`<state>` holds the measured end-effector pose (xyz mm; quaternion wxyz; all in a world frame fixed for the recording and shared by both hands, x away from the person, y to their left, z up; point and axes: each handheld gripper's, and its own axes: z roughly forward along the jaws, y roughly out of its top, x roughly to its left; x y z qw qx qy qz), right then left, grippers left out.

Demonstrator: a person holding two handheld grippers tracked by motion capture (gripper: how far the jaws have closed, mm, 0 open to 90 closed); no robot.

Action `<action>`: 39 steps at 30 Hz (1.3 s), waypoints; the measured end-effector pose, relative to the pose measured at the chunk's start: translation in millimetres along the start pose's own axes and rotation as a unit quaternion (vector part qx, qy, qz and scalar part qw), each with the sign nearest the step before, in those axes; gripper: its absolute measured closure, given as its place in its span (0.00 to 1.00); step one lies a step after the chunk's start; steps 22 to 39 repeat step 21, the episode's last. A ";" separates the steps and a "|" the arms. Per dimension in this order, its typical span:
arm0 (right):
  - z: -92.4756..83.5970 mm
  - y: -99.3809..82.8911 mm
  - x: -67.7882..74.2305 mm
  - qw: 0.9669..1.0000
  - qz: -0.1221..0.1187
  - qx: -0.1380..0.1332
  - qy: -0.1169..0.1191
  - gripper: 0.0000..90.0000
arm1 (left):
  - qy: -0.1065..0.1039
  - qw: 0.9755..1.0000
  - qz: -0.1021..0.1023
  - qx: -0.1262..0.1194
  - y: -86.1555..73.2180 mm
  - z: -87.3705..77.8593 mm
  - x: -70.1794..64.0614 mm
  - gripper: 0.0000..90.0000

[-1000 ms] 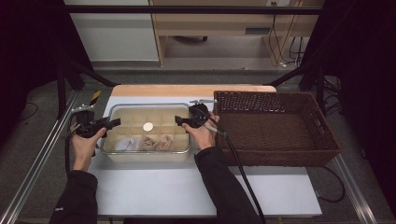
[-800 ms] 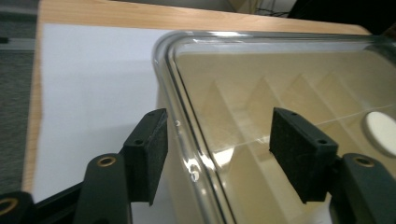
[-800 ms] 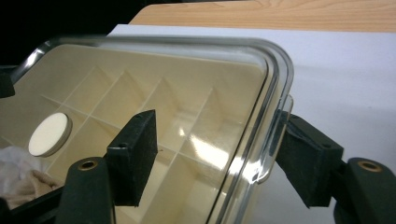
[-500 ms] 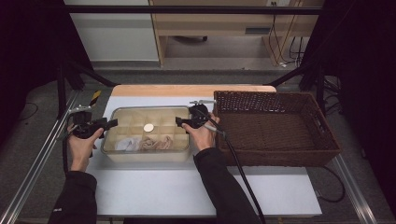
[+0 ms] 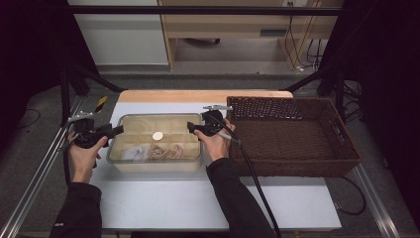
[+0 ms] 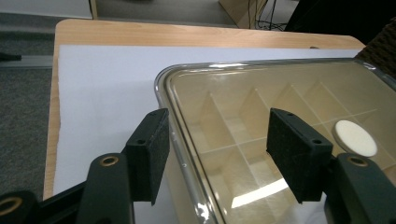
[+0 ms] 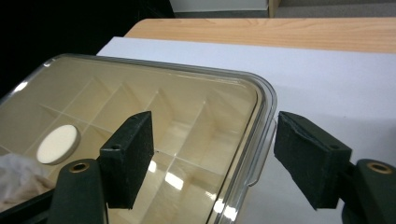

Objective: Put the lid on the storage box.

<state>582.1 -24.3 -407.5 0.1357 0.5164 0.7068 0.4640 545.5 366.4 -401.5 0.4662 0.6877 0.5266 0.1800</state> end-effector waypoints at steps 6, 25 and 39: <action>-15.5 2.3 1.9 1.000 -0.017 0.002 0.007 0.38 | -0.014 1.000 0.016 -0.009 0.8 -12.1 -18.0 0.44; -67.3 -17.5 2.1 0.996 -0.081 0.019 0.044 0.70 | -0.039 0.997 0.061 -0.030 -26.9 -31.4 -73.8 0.61; -67.3 -17.5 2.1 0.996 -0.081 0.019 0.044 0.70 | -0.039 0.997 0.061 -0.030 -26.9 -31.4 -73.8 0.61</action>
